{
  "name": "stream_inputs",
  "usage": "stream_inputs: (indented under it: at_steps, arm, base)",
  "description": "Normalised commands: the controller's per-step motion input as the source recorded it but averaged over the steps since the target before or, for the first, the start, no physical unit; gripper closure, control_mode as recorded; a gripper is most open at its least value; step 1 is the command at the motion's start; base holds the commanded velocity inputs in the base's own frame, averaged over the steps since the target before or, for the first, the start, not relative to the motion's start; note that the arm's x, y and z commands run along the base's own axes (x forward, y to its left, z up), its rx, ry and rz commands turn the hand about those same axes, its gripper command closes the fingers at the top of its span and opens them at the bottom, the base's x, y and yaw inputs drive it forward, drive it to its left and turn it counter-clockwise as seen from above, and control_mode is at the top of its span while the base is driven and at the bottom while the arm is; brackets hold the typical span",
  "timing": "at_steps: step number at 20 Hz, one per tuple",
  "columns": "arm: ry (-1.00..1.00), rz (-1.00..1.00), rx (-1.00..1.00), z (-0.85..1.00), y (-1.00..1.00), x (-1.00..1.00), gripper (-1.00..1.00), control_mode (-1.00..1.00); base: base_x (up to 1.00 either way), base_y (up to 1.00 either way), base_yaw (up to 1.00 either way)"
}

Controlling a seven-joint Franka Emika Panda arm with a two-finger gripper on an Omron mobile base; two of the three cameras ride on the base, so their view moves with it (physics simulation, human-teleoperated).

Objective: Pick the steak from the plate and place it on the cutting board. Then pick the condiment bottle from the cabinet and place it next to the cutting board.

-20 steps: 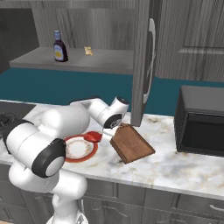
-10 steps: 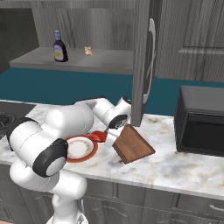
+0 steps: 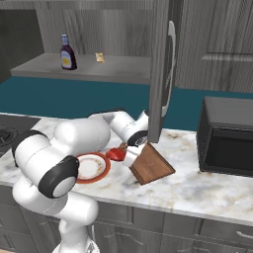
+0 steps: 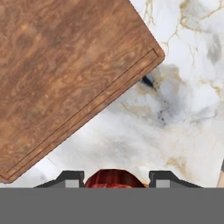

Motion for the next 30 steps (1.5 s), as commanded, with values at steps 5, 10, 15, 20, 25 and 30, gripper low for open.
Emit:
stream_inputs:
  at_steps: [5,10,15,20,25,30]
  arm:
    - [0.0,-0.02,0.0,0.0,-0.12,0.07,1.0,-1.0]
    - [0.0,-0.01,0.0,0.0,-0.08,0.13,1.0,-1.0]
    - [0.0,-0.01,0.0,0.0,-0.12,0.11,1.0,-1.0]
    - [0.0,0.0,0.0,0.0,-0.19,0.12,1.0,-1.0]
    - [0.0,0.0,0.0,0.0,-0.19,0.13,1.0,-1.0]
    - [0.0,0.0,0.0,0.0,-0.18,0.14,1.0,-1.0]
  base:
    - [0.0,0.0,0.0]
    - [0.0,0.0,0.0]
    - [0.0,0.0,0.0]
    - [0.0,0.0,0.0]
    - [0.0,0.0,0.0]
    - [0.0,0.0,0.0]
